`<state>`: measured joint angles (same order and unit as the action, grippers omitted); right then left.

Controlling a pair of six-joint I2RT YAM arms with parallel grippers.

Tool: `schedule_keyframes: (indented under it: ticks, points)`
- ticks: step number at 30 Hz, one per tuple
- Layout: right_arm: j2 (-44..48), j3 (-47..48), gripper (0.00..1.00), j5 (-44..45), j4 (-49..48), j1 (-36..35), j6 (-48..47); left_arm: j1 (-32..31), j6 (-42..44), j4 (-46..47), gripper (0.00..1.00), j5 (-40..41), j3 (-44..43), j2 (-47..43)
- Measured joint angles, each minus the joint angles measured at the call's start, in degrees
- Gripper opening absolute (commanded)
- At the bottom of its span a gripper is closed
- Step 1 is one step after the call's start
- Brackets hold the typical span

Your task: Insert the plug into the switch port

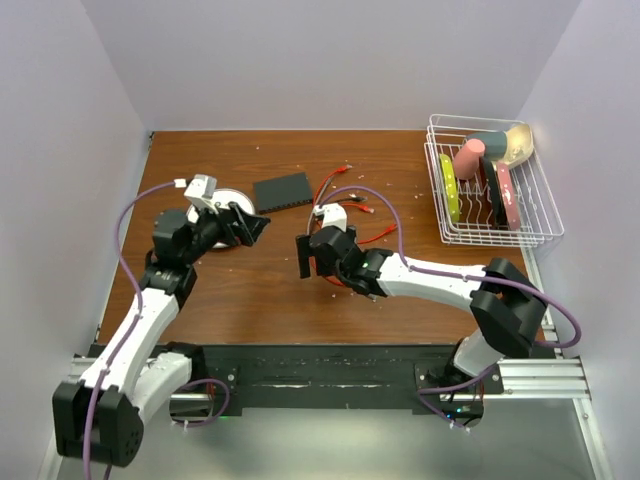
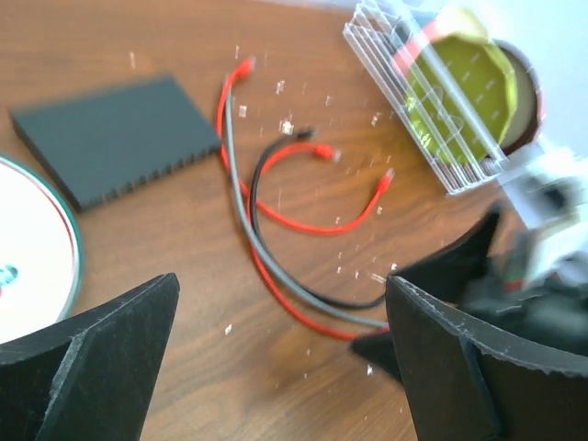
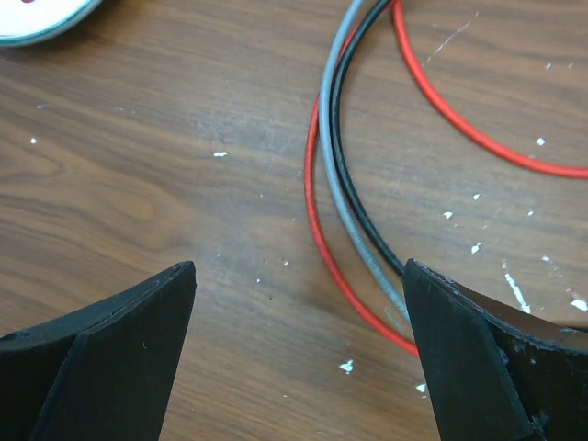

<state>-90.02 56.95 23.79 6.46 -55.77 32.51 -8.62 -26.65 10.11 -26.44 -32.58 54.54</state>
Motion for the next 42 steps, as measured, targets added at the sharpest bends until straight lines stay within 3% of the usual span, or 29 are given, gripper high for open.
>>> schedule_keyframes:
  ticks: [9,16,21,30,36,38,40,42]
  points:
    - [-0.13,0.22,0.97,4.28,-0.44,-0.44,2.19,0.00,2.89,-8.66,1.00,5.95,-7.26,-9.55]
    - [-4.61,5.62,0.89,6.56,0.59,1.01,0.70,0.00,2.12,-12.61,1.00,7.78,-6.86,-8.98]
    - [-7.98,9.46,0.88,3.50,0.55,6.62,-1.11,0.02,0.59,-13.75,1.00,7.43,-6.82,-7.50]
    - [-19.98,21.59,0.74,-3.98,0.85,17.07,-3.17,0.02,-2.23,-10.14,1.00,4.24,-6.21,-7.08]
    - [-31.26,32.17,0.63,-8.85,2.67,16.94,-3.65,0.04,-3.21,-9.73,1.00,3.06,-5.86,-5.51]
    - [-33.79,34.34,0.62,-9.75,3.56,16.72,-3.56,0.04,-3.39,-9.60,1.00,2.80,-5.64,-5.46]
    - [-35.43,35.08,0.53,-9.97,3.85,16.63,-3.13,0.04,-3.76,-9.46,1.00,2.62,-5.53,-5.46]
    - [-35.89,35.08,0.51,-9.97,5.16,16.61,-2.71,0.04,-3.82,-9.25,1.00,2.60,-5.44,-5.49]
